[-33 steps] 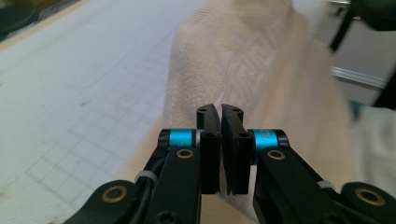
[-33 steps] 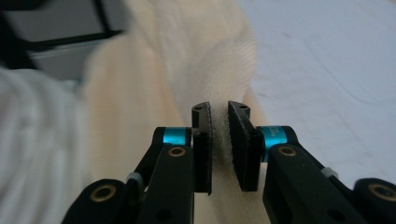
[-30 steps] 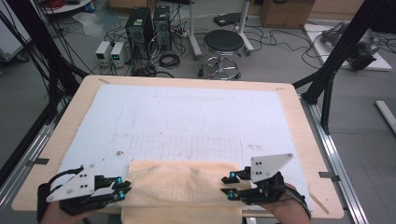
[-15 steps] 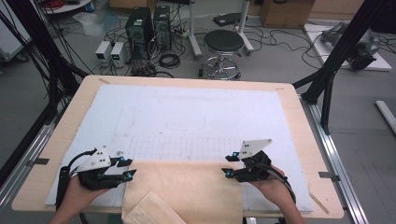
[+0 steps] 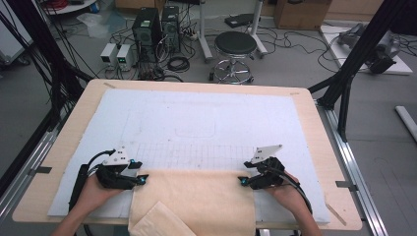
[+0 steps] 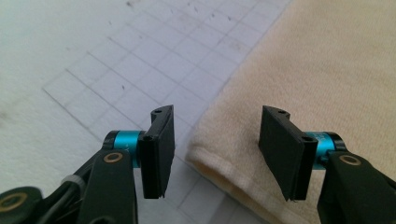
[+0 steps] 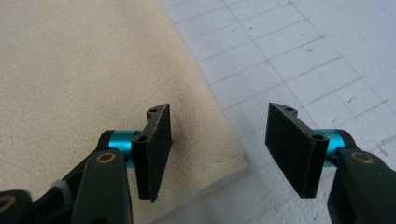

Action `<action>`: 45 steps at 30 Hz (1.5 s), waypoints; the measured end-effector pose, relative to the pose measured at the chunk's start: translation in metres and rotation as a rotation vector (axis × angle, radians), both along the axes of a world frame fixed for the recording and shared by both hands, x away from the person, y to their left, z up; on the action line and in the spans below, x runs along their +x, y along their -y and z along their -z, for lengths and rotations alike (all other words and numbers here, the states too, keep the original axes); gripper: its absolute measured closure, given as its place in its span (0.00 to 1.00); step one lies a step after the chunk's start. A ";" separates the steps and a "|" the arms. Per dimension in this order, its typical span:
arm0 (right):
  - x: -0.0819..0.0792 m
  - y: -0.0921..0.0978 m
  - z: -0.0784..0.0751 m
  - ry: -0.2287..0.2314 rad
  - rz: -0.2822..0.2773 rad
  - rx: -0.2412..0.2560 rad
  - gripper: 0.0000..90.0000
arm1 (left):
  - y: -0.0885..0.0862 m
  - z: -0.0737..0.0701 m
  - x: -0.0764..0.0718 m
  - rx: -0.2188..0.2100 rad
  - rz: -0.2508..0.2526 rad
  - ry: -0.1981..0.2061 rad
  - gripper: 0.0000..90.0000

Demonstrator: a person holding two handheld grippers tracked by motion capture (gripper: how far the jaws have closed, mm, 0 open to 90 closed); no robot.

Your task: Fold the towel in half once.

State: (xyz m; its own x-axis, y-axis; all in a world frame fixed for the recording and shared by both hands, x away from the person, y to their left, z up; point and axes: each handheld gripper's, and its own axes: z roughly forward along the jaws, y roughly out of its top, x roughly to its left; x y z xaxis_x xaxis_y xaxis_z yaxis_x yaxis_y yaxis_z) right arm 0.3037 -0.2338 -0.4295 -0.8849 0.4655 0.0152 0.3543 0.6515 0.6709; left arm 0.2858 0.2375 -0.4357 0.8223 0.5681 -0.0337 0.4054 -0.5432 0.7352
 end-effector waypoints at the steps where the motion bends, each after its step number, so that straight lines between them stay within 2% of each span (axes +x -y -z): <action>1: 0.001 0.000 0.002 -0.009 0.005 0.003 0.45 | 0.000 0.002 0.000 -0.011 -0.001 -0.014 0.53; 3: 0.003 0.001 0.005 -0.022 0.000 0.014 0.47 | -0.002 0.003 0.001 -0.032 0.001 -0.040 0.58; 6: 0.005 0.003 0.007 -0.067 -0.013 0.045 0.56 | -0.003 0.003 0.002 -0.046 0.014 -0.058 0.65; 8: 0.005 0.003 0.007 -0.084 -0.030 0.056 0.66 | -0.002 0.003 0.002 -0.050 0.024 -0.069 0.73; 10: 0.004 0.002 0.007 -0.113 -0.050 0.070 0.81 | 0.000 0.003 0.001 -0.055 0.029 -0.076 0.81; 12: 0.002 0.001 0.006 -0.118 -0.071 0.071 0.89 | 0.001 0.002 0.000 -0.053 0.032 -0.074 0.88; 15: 0.001 -0.001 0.003 -0.118 -0.082 0.066 0.92 | 0.002 -0.001 -0.002 -0.039 0.016 -0.054 0.91; 17: 0.000 -0.001 -0.001 -0.101 -0.072 0.054 0.92 | 0.002 -0.006 0.000 -0.037 -0.003 -0.027 0.92; 19: 0.003 -0.001 -0.009 -0.068 -0.064 0.052 0.92 | 0.003 -0.012 0.006 -0.054 -0.034 -0.004 0.92; 21: 0.011 -0.001 -0.019 -0.038 -0.046 0.058 0.93 | 0.004 -0.022 0.019 -0.072 -0.076 0.016 0.93; 23: 0.024 -0.003 -0.031 -0.008 -0.011 0.042 0.93 | 0.006 -0.033 0.036 -0.089 -0.115 0.034 0.93; 25: 0.040 -0.006 -0.042 0.023 0.018 0.018 0.93 | 0.010 -0.044 0.057 -0.068 -0.158 0.071 0.93; 27: 0.061 -0.008 -0.051 0.052 0.050 -0.011 0.93 | 0.013 -0.054 0.079 -0.075 -0.208 0.082 0.93; 28: 0.072 -0.008 -0.055 0.057 0.071 -0.006 0.93 | 0.015 -0.060 0.091 -0.081 -0.228 0.084 0.93; 32: 0.114 -0.009 -0.071 0.082 0.139 0.003 0.93 | 0.025 -0.081 0.128 -0.011 -0.283 0.127 0.93; 33: 0.123 -0.011 -0.075 0.096 0.147 -0.007 0.93 | 0.027 -0.086 0.135 0.000 -0.292 0.135 0.93; 35: 0.137 -0.013 -0.086 0.116 0.178 -0.017 0.93 | 0.028 -0.097 0.148 -0.001 -0.314 0.150 0.93; 36: 0.144 -0.012 -0.092 0.112 0.192 -0.002 0.93 | 0.029 -0.100 0.153 -0.017 -0.324 0.158 0.93; 38: 0.155 -0.010 -0.098 0.117 0.205 0.019 0.88 | 0.028 -0.100 0.161 -0.019 -0.322 0.151 0.91; 39: 0.159 -0.009 -0.098 0.108 0.216 0.026 0.79 | 0.028 -0.098 0.162 -0.002 -0.329 0.147 0.86; 40: 0.162 -0.007 -0.096 0.103 0.236 0.030 0.73 | 0.026 -0.094 0.163 0.005 -0.325 0.125 0.79; 41: 0.164 -0.006 -0.092 0.083 0.241 0.036 0.70 | 0.024 -0.091 0.163 -0.007 -0.317 0.107 0.77; 43: 0.160 -0.004 -0.085 0.083 0.236 0.022 0.67 | 0.020 -0.084 0.156 -0.031 -0.290 0.107 0.75; 45: 0.151 -0.002 -0.079 0.085 0.215 0.011 0.64 | 0.017 -0.078 0.148 -0.033 -0.271 0.098 0.72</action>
State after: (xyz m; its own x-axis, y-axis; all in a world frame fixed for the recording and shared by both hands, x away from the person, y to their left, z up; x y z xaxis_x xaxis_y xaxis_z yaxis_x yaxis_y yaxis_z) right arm 0.4551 -0.2318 -0.3505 -0.7637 0.6437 -0.0489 0.4262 0.5597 0.7107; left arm 0.4340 0.2203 -0.3578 0.6411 0.7673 0.0162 0.4587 -0.4000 0.7935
